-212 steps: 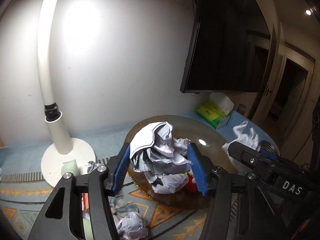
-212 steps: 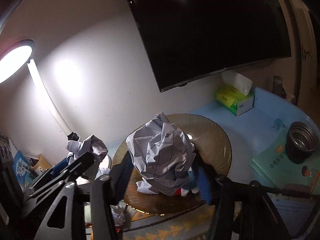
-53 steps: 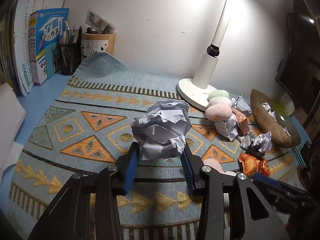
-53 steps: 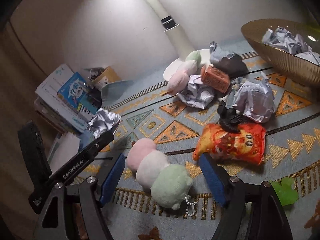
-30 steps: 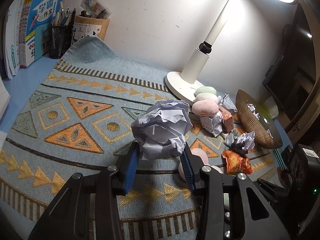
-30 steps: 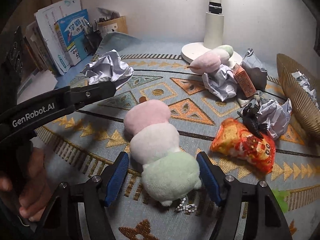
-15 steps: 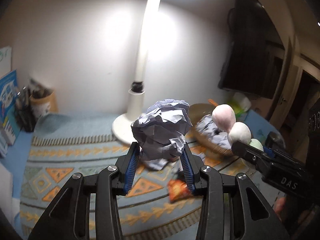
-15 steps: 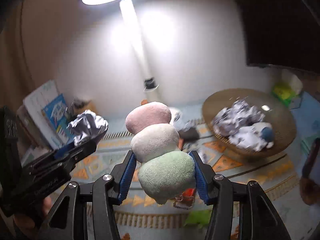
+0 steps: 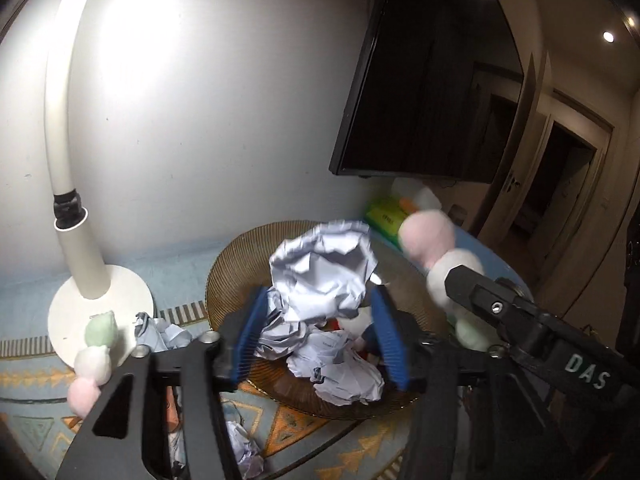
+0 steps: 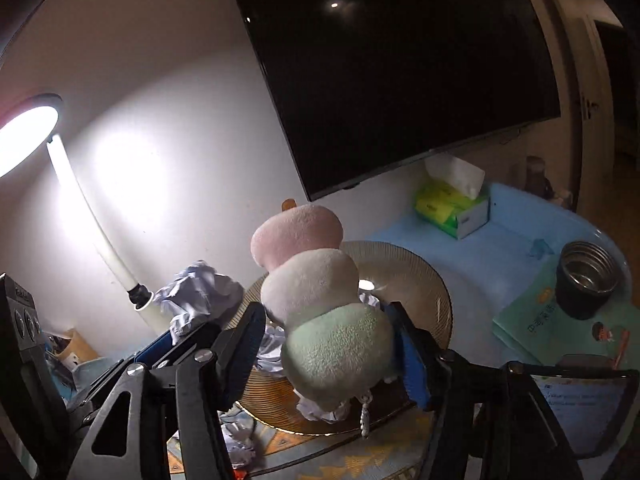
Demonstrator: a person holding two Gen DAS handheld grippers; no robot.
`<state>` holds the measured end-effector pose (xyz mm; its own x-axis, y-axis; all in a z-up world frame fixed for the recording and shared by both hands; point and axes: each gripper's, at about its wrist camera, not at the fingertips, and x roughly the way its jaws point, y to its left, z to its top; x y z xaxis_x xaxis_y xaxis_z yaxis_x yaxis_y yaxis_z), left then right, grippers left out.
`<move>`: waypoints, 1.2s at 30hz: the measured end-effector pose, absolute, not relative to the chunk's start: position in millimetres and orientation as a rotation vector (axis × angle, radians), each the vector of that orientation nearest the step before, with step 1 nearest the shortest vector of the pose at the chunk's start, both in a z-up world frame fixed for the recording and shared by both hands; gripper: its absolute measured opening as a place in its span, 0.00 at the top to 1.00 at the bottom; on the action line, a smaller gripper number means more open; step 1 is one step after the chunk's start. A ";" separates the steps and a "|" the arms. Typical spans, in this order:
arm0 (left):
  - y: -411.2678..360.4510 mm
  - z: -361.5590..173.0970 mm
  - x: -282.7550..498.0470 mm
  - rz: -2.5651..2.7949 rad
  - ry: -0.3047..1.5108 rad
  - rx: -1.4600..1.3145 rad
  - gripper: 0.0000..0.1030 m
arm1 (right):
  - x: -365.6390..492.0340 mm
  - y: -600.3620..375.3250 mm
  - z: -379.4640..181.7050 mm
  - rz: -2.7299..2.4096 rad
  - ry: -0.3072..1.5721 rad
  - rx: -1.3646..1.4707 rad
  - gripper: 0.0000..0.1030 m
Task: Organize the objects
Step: 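Carry both items over the amber bowl, open grippers, withdraw, then reach both grippers toward the remaining items near the lamp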
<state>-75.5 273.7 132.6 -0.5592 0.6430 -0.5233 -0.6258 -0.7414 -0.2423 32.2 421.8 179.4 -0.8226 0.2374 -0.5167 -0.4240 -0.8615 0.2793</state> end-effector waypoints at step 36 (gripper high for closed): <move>58.7 47.3 17.9 2.790 0.003 -0.945 0.03 | 32.5 250.1 50.0 2.979 0.521 -1.113 0.07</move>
<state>17.9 58.7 47.3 -0.7767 0.1839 -0.6024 -0.1852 -0.9808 -0.0607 32.5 250.1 50.0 -0.7586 -0.1862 -0.6244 -0.0369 -0.9445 0.3265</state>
